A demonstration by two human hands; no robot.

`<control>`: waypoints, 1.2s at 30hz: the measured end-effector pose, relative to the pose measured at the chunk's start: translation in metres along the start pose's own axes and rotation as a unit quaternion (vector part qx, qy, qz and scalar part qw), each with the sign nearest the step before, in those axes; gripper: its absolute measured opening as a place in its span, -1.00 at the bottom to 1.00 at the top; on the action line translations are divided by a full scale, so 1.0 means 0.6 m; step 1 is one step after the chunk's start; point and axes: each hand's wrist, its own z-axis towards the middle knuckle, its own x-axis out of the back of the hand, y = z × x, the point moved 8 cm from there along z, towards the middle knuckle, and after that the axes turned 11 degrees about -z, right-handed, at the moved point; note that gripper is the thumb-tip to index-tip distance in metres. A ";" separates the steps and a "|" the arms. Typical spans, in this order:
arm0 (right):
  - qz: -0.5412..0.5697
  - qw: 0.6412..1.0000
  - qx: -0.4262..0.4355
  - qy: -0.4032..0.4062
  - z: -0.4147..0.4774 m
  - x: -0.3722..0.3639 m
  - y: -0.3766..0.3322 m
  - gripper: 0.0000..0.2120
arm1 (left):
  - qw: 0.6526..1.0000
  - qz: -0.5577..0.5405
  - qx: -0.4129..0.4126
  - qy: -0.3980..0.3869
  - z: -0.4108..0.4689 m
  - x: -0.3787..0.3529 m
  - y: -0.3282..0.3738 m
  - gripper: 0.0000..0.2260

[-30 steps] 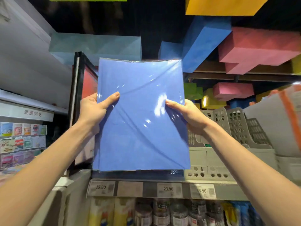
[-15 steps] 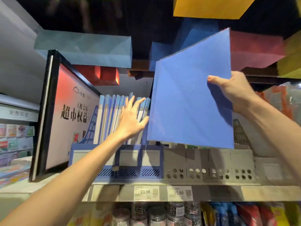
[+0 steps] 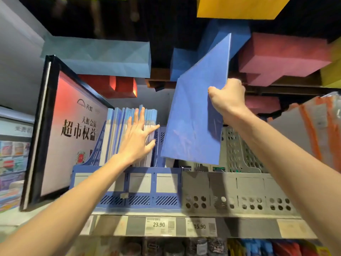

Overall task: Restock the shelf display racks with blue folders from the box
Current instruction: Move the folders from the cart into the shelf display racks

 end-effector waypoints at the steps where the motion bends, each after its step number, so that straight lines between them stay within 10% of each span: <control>1: -0.003 1.000 0.002 -0.006 -0.002 -0.015 -0.006 -0.82 | 1.000 0.000 0.004 -0.006 0.000 0.004 -0.003 -0.52; 36: -0.084 0.996 -0.008 -0.008 -0.058 -0.314 -0.011 -0.81 | 0.993 0.010 0.008 -0.116 -0.024 0.004 -0.041 -0.35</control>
